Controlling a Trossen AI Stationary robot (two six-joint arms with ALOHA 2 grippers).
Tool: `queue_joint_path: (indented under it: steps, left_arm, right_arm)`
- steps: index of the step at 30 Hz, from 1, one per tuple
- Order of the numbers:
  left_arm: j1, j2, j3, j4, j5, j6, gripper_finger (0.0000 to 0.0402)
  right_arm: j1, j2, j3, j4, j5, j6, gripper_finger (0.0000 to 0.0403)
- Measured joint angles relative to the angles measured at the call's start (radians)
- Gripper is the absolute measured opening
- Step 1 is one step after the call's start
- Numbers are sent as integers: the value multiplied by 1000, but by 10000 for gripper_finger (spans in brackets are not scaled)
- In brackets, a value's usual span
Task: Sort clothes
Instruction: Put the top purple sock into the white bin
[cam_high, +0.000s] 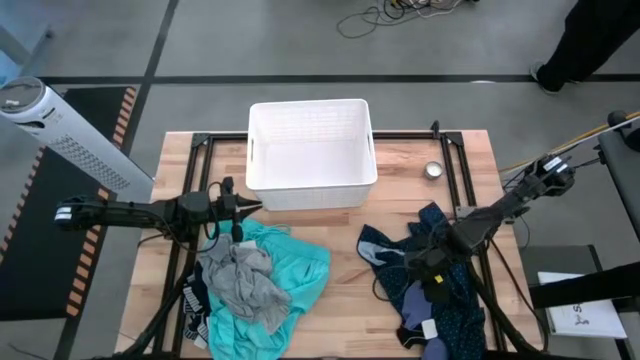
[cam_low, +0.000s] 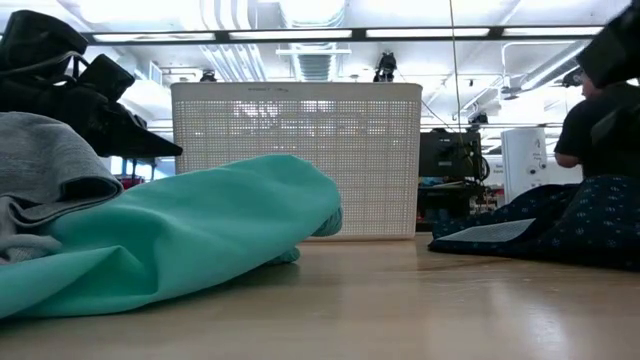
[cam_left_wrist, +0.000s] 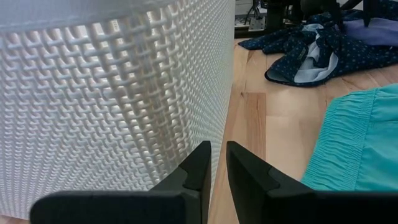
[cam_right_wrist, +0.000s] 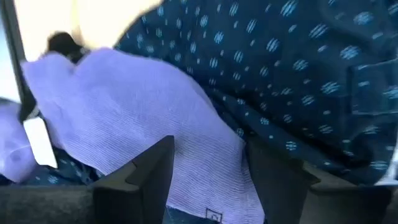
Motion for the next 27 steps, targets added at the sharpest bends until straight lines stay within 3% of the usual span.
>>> queue_joint_path:
  steps: [5,9,11,19,23,27]
  left_arm:
    - [0,0,0,0,0,0,38]
    - [0,0,0,0,0,0,38]
    - [0,0,0,0,0,0,38]
    - [0,0,0,0,0,0,38]
    - [0,0,0,0,0,0,38]
    - [0,0,0,0,0,0,38]
  right_arm:
    - [0,31,0,-5,-11,-38,134]
    - [-1,16,0,-5,-38,-47,41]
    - [-1,2,3,-4,-54,-44,12]
    - [-1,-15,155,-8,-49,-79,3]
    - [-11,-13,267,-70,50,-151,2]
    - [-41,2,382,-139,224,-256,1]
